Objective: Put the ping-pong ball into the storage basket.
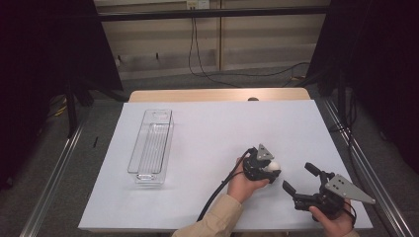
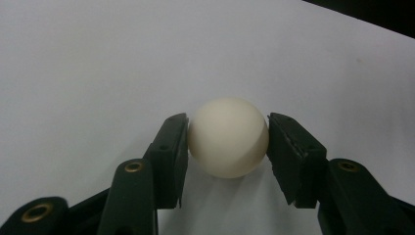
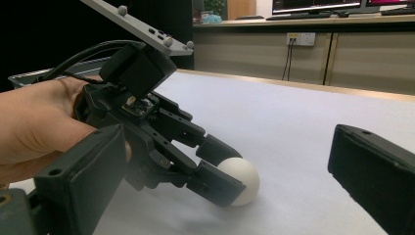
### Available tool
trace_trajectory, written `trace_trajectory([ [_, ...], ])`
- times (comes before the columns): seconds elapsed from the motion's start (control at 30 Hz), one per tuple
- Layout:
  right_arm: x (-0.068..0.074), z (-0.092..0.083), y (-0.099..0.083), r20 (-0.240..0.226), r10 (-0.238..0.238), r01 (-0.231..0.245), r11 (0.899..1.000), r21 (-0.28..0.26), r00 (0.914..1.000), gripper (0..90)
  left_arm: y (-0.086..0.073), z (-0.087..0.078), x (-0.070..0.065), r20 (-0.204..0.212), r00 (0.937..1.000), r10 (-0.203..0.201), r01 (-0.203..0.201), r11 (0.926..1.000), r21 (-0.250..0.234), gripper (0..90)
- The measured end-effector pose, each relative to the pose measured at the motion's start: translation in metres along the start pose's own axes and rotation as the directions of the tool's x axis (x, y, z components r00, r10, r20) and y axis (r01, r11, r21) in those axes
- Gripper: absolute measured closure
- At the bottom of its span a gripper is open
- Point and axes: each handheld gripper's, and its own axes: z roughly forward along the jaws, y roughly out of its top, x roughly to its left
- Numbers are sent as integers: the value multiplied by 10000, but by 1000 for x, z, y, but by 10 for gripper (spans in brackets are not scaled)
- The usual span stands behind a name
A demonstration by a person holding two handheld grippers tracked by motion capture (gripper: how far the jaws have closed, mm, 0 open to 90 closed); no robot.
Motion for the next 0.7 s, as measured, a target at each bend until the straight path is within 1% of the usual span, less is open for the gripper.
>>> trace_trajectory([
  [0.03, 0, 0, 0, -7, -1, 1, 10000, -13, 10000, 6, 0, -1, 0, -5, 10000, -12, 12, 10000, -24, 509],
  [0.07, 0, 0, 0, 12, -3, 3, 10000, -9, 10000, 6, 0, -2, 0, -122, 9999, 49, -48, 9999, 105, 508],
  [0.1, 0, 0, 0, 17, 18, -18, 10000, -10, 10000, 6, 1, -3, 0, -129, 9999, 51, -49, 9998, 167, 509],
  [0.13, 0, 0, 0, 17, 18, -18, 10000, -10, 10000, 6, 0, -2, 1, -110, 9999, -11, 12, 10000, 64, 509],
  [0.17, 0, 0, 0, 15, 12, -12, 10000, 2, 10000, 6, 0, -3, 1, -125, 9999, -49, 50, 10000, 83, 509],
  [0.2, 0, 0, 0, 10, 7, -7, 10000, -8, 10000, 6, 1, -5, 1, -172, 9998, -23, 26, 9998, 216, 509],
  [0.27, 0, 0, 0, 7, -30, 30, 10000, -27, 10000, 6, 0, -6, 2, -109, 9998, -150, 151, 9998, 96, 509],
  [0.33, 0, 0, 0, 9, 26, -26, 10000, -4, 10000, 6, 0, -6, 2, -26, 9998, -195, 195, 9998, -58, 509],
  [0.37, 0, 0, 0, 3, 14, -14, 10000, 3, 10000, 6, 0, -8, 3, -122, 9998, -170, 170, 9998, 66, 509],
  [0.4, 0, 0, 0, 4, 11, -11, 10000, 2, 10000, 6, 0, -9, 3, -97, 9997, -203, 204, 9996, 172, 509],
  [0.43, 0, 0, 0, 35, 65, -65, 10000, -22, 10000, 6, 0, -10, 3, -86, 9997, -207, 209, 9996, 166, 509],
  [0.5, 0, 0, 0, 18, 11, -11, 10000, -33, 10000, 6, -1, -11, 4, -94, 9994, -343, 344, 9994, 44, 509],
  [0.57, 1, 1, 0, 33, 101, -101, 9999, -53, 9999, 6, -1, -13, 4, -150, 9991, -388, 389, 9992, 87, 509],
  [0.63, 0, 1, 0, 62, 49, -49, 10000, -56, 10000, 6, -1, -16, 6, -132, 9993, -362, 363, 9993, 105, 509],
  [0.67, 0, 1, 0, 72, 73, -73, 10000, -51, 9999, 6, -1, -17, 6, -176, 9987, -485, 487, 9988, 86, 509],
  [0.7, 1, 1, 0, 70, 77, -76, 10000, -42, 9999, 6, -2, -17, 7, -174, 9986, -494, 495, 9988, 32, 509],
])
